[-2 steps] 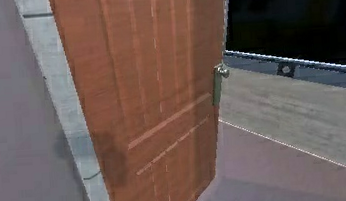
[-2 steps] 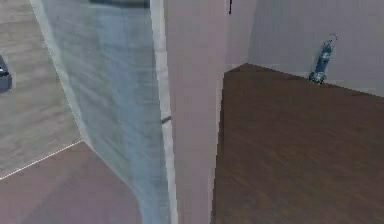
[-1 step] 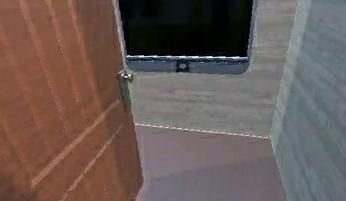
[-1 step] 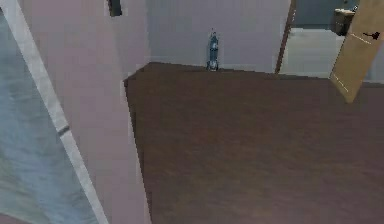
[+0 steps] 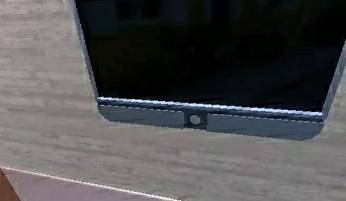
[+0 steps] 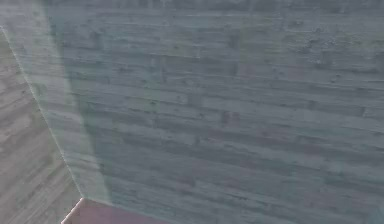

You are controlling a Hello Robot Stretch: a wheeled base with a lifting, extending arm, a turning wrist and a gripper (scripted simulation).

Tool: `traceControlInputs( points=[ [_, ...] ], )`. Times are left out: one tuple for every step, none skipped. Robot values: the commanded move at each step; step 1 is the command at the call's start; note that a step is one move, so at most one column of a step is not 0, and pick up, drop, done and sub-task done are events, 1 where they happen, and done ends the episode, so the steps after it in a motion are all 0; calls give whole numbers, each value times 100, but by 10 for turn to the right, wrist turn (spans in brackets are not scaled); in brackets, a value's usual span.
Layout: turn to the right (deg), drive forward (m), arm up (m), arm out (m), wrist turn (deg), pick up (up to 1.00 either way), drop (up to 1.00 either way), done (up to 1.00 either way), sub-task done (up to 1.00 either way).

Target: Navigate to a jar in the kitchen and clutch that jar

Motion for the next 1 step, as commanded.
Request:
traceControlInputs(
  points=[
    [90,0,0,0,0,0,0,0,0]
  ],
)
